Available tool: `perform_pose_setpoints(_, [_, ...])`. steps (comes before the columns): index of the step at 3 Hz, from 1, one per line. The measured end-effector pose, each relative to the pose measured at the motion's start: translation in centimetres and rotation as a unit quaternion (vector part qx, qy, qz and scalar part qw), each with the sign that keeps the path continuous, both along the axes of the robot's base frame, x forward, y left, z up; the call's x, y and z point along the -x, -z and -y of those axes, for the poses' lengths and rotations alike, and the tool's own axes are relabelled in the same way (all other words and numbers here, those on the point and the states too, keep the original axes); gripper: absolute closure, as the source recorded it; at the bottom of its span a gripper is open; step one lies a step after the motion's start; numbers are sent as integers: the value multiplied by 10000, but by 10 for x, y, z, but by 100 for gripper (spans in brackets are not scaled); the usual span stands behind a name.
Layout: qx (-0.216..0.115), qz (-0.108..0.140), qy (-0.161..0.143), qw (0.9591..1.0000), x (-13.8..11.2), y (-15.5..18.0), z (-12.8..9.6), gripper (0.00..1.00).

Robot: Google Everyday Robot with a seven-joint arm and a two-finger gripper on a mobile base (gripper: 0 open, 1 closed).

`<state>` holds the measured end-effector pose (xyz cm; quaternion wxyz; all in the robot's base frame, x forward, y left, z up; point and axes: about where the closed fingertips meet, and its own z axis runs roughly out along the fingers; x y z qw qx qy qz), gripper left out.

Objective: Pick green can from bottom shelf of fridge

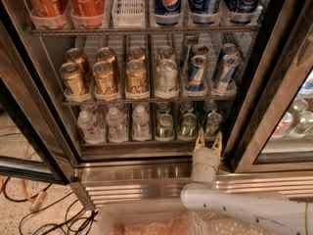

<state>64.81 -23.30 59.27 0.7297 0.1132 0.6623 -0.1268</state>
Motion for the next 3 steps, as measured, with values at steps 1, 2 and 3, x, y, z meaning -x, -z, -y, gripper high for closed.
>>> perform_pose_setpoints(1, [-45, 39, 170, 9998, -14, -3, 11, 41])
perform_pose_setpoints(2, [-76, 16, 206, 9998, -19, -1, 14, 42])
perform_pose_setpoints(3, [-128, -22, 261, 9996, -26, 3, 17, 41])
